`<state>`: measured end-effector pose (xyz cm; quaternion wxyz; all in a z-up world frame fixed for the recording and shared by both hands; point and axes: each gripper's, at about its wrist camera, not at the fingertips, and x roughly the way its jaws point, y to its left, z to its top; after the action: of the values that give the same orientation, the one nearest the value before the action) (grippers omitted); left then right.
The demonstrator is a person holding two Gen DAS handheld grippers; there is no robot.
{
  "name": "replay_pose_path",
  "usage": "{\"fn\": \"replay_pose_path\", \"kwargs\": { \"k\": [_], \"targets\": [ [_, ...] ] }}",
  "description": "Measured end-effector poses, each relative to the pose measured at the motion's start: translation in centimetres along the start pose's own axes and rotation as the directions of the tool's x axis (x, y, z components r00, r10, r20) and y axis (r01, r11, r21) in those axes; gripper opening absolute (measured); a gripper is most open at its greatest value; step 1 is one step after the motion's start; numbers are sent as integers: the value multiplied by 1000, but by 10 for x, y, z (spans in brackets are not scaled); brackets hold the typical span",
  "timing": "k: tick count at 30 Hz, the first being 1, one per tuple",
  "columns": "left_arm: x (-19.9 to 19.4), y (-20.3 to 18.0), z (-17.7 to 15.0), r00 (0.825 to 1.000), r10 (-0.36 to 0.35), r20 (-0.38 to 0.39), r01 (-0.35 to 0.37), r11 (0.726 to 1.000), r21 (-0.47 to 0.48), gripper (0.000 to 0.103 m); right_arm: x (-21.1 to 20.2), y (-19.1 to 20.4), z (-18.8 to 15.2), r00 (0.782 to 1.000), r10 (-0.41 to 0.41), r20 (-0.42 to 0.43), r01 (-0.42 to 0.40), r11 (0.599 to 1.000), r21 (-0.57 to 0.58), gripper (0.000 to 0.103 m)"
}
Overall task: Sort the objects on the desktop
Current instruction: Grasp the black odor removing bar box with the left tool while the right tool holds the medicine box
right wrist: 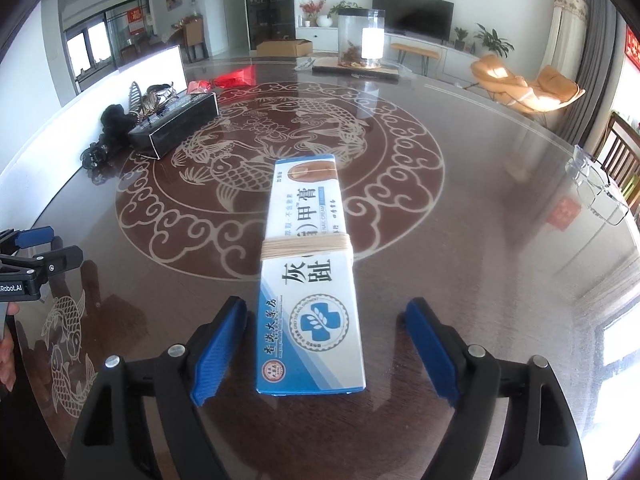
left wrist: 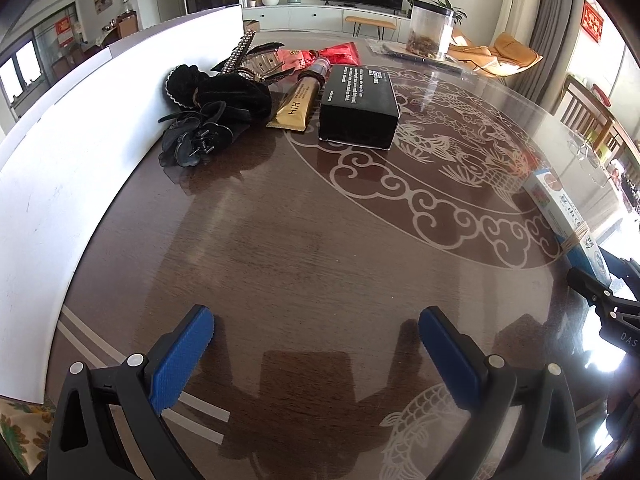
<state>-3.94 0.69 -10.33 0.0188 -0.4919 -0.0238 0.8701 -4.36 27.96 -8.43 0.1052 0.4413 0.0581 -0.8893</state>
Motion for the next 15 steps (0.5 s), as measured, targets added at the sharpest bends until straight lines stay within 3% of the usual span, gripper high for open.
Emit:
{"fn": "replay_pose_path", "kwargs": {
  "k": [4, 6, 9, 15],
  "targets": [
    [-6, 6, 9, 980, -196, 20, 197, 979, -53, 103, -1, 4, 0, 1000, -12, 5, 12, 1000, -20, 84],
    [-3, 3, 21, 972, -230, 54, 231, 972, -34, 103, -2, 8, 1, 1000, -19, 10, 19, 999, -37, 84],
    [9, -15, 49, 987, -156, 38, 155, 987, 37, 103, -5, 13, 0, 1000, -12, 24, 14, 998, -65, 84],
    [40, -31, 114, 999, -28, 37, 26, 999, 40, 103, -5, 20, 0, 1000, 10, 23, -7, 994, -106, 84]
  ]
}}
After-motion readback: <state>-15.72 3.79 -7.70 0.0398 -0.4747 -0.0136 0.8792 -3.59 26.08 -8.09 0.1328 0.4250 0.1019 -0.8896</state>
